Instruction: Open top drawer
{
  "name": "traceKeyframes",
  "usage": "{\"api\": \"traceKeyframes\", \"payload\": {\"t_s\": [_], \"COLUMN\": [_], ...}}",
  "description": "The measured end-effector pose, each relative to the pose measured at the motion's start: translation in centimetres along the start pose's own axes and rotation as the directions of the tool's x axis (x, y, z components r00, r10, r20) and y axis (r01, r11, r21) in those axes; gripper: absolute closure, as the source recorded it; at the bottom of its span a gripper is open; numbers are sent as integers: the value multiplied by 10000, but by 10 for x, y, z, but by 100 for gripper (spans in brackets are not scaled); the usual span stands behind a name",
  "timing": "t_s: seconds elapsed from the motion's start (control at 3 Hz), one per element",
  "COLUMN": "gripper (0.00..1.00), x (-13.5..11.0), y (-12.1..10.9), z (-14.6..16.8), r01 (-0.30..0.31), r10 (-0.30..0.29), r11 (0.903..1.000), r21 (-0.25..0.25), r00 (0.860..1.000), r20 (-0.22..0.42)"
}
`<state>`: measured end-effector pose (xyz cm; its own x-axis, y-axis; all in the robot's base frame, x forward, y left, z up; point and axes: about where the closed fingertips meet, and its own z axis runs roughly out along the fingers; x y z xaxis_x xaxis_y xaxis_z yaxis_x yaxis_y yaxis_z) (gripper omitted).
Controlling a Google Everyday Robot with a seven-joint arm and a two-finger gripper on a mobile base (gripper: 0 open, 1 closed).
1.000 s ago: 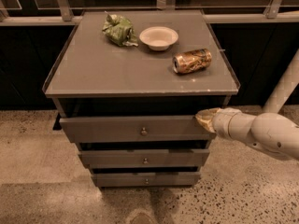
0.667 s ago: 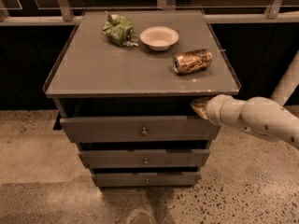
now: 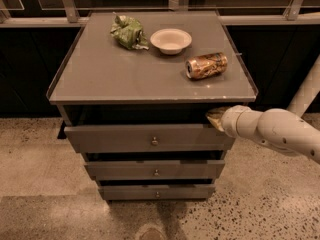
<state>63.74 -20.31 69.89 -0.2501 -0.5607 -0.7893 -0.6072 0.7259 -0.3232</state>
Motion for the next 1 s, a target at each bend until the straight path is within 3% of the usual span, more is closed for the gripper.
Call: {"api": "traceKeyframes", "payload": {"t_s": [0.67,1.0], "gripper": [100,100], "x": [19,16], "y": [12,11], "z": [1,0], "r01": [-435,-455], "r10": [438,458], "r11": [9989,9988], "r21": [177,172], "r00": [9990,9988], "r20": [-133,-163]}}
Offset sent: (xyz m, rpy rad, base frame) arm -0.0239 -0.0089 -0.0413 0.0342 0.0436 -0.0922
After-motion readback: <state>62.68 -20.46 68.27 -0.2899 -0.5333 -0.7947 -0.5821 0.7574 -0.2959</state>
